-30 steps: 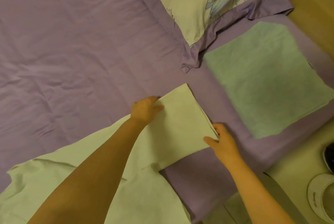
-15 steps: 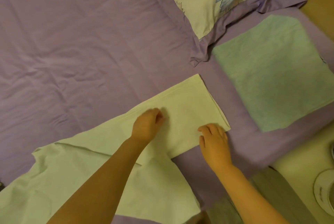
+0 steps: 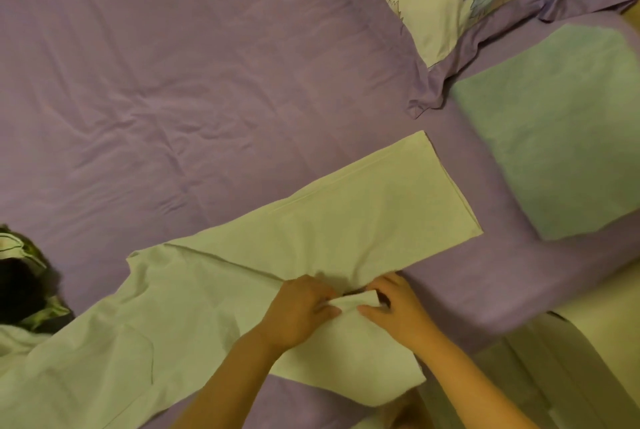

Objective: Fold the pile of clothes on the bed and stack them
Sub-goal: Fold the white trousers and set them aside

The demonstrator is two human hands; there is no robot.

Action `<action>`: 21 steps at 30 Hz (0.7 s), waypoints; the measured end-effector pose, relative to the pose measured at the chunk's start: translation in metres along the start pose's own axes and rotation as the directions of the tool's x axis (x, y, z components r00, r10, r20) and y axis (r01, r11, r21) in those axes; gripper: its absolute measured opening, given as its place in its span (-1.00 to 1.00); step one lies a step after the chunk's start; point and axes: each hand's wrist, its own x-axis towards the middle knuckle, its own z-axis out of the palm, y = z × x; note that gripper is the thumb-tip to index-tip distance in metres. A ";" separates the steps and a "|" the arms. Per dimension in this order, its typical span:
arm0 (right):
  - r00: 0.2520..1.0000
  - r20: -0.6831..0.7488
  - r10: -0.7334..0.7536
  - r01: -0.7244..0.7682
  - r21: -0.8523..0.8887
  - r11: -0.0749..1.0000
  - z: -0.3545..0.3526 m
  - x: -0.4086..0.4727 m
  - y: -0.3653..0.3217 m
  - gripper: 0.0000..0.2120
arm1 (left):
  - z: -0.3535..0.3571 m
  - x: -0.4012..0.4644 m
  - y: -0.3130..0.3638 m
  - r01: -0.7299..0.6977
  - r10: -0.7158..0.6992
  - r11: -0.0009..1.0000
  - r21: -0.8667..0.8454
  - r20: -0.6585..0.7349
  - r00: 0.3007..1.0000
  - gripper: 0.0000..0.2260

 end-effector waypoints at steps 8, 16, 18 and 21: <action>0.966 -0.250 0.069 0.014 0.315 0.949 -0.079 0.033 -0.019 -0.76 | -0.042 0.038 0.019 0.196 -0.188 0.974 -0.113 0.077 0.979 -0.54; 0.888 -0.429 0.164 -0.028 0.307 0.951 -0.175 0.098 -0.014 -0.79 | -0.114 0.107 0.004 0.332 -0.316 0.939 0.093 -0.159 0.935 -0.72; 0.940 -0.253 0.229 -0.190 0.167 0.967 -0.180 0.105 -0.005 -0.65 | -0.117 0.124 0.001 0.347 -0.340 0.938 0.020 -0.153 0.928 -0.79; 0.945 -0.128 0.300 -0.308 -0.052 0.950 -0.174 0.106 0.020 -0.51 | -0.111 0.144 -0.003 0.362 -0.358 0.932 0.017 -0.114 0.927 -0.79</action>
